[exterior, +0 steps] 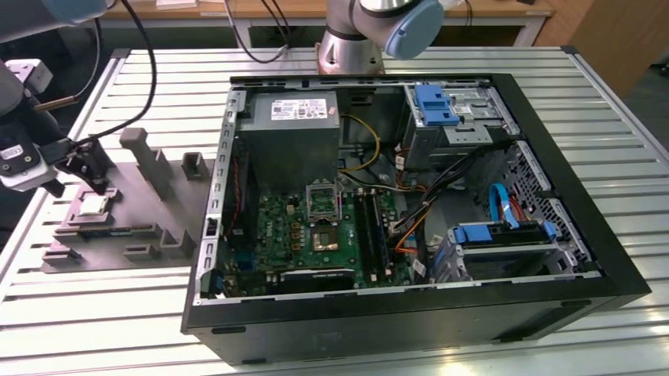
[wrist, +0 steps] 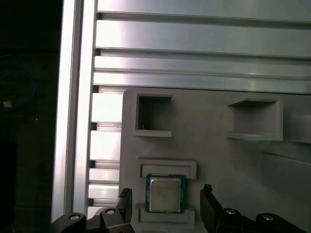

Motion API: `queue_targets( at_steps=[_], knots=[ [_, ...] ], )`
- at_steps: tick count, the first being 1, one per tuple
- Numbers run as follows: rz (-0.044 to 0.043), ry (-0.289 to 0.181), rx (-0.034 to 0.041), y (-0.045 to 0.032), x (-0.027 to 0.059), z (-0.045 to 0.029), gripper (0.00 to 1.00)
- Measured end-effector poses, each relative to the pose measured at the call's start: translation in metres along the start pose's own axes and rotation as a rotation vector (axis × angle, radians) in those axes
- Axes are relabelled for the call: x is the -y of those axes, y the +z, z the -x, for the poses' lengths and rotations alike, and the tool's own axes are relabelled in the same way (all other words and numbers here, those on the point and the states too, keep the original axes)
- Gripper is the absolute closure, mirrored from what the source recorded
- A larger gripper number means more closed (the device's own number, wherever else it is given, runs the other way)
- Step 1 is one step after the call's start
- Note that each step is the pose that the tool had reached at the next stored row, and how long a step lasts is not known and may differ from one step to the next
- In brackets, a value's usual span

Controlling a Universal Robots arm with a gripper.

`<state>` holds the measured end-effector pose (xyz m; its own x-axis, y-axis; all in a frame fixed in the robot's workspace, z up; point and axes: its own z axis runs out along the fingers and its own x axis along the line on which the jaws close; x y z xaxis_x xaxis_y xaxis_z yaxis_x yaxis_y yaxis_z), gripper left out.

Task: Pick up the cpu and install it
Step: 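Pick up the cpu and move it towards the insertion slot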

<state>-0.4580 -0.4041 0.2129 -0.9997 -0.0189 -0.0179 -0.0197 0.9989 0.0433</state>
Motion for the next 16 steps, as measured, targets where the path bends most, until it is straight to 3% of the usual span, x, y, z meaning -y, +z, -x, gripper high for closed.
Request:
queue_targets(
  at_steps=[11,16],
  knots=[
    [0.0000,0.000,0.0001,0.0179,0.0008,-0.0003,0.34],
    [-0.0001,0.000,-0.0002,0.0202,0.0009,-0.0004,0.34]
  ],
)
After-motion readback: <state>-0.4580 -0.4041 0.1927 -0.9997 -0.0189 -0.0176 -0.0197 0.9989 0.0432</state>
